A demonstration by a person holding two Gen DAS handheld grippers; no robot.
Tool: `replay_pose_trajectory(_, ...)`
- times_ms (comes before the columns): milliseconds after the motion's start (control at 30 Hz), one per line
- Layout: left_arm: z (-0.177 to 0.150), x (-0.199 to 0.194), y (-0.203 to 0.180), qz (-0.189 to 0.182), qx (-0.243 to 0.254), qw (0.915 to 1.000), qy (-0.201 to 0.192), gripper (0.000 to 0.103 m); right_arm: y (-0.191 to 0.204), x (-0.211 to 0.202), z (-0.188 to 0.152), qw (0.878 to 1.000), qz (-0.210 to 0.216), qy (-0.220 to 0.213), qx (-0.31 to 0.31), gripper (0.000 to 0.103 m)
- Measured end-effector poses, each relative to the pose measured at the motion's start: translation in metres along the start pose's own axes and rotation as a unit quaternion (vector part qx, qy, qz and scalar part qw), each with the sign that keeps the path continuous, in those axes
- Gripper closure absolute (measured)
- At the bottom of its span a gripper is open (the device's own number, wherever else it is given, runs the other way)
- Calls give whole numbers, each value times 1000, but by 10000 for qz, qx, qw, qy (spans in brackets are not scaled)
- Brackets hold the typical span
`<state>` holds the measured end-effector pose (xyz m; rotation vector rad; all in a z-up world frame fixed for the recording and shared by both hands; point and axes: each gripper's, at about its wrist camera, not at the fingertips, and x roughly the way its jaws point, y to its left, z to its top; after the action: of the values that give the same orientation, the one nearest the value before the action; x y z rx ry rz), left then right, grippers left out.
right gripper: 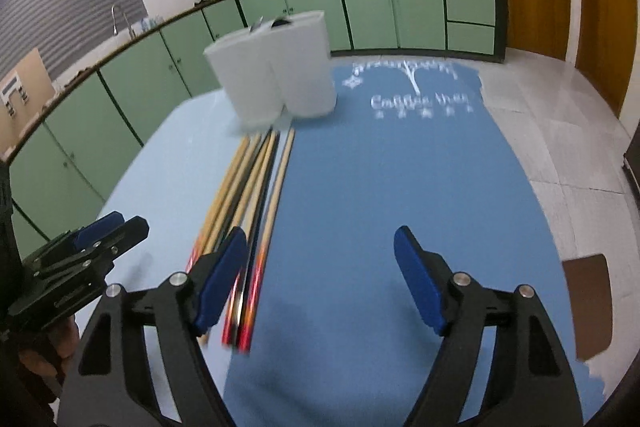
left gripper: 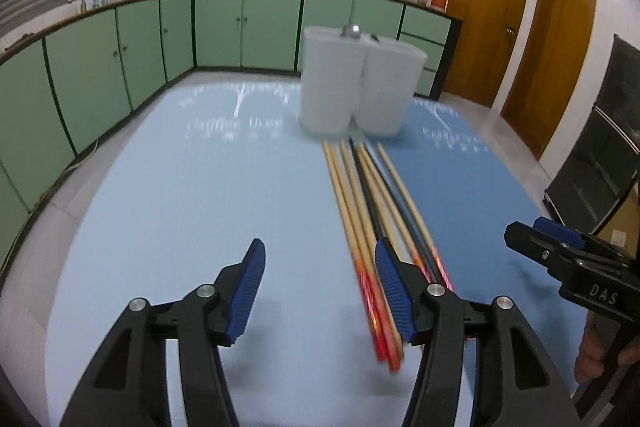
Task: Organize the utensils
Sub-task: 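Drop both spoons into the holder and open both tools, then grasp a red-patterned chopstick with the right tool while the left tool grasps another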
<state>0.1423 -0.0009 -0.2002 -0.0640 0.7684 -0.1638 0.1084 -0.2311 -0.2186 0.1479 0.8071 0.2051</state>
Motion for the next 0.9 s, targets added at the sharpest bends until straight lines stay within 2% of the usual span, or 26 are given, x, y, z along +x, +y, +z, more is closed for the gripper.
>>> replay_pose_trajectory(167, -29, 0, 0, 132, 19, 9999, 104, 47, 10, -1, -30, 9998, 2, 174, -126, 40)
replay_pose_trajectory(367, -44, 1, 4, 185, -104, 9996, 196, 47, 23, 6, -50, 9988, 29, 351, -355, 53)
replay_pose_trajectory(900, -46, -2, 2, 173, -150, 9995, 207, 47, 38, 8, -54, 9978, -43, 288, -589, 64)
